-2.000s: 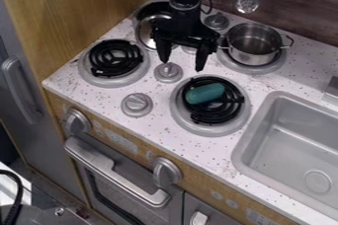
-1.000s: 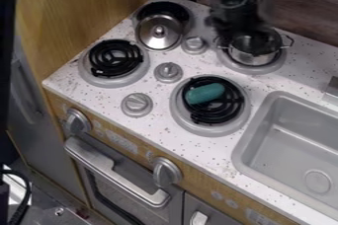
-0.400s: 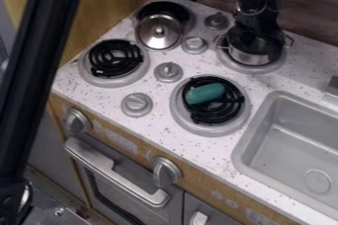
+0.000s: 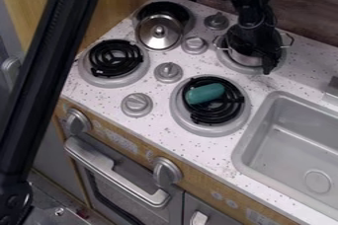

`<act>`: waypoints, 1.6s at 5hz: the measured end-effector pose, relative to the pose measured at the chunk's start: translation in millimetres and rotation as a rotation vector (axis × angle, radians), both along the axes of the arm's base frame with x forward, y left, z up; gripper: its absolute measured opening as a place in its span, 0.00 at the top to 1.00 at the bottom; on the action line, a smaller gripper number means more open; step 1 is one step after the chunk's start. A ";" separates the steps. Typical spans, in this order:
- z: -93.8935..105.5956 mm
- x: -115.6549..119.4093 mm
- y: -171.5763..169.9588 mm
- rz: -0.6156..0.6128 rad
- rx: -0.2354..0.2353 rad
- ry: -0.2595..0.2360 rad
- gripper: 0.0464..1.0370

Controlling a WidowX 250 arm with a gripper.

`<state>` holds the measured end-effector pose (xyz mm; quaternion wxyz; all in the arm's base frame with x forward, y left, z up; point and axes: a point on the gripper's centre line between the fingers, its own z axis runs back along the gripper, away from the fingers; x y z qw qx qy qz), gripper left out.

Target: Moved the silver pot to the lower left burner

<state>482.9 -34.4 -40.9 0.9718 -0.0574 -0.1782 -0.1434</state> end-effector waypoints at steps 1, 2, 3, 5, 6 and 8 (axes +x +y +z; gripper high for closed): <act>-0.8 3.5 0.2 0.005 0.000 -0.005 0.36; -1.3 3.5 0.1 0.008 -0.002 -0.008 0.65; -3.3 -2.4 1.2 0.004 0.011 -0.003 0.86; 23.4 -34.5 28.8 0.137 0.071 0.020 0.97; 40.7 -62.5 68.0 0.277 0.115 0.036 0.97; 26.0 -102.6 139.4 0.472 0.091 0.089 0.97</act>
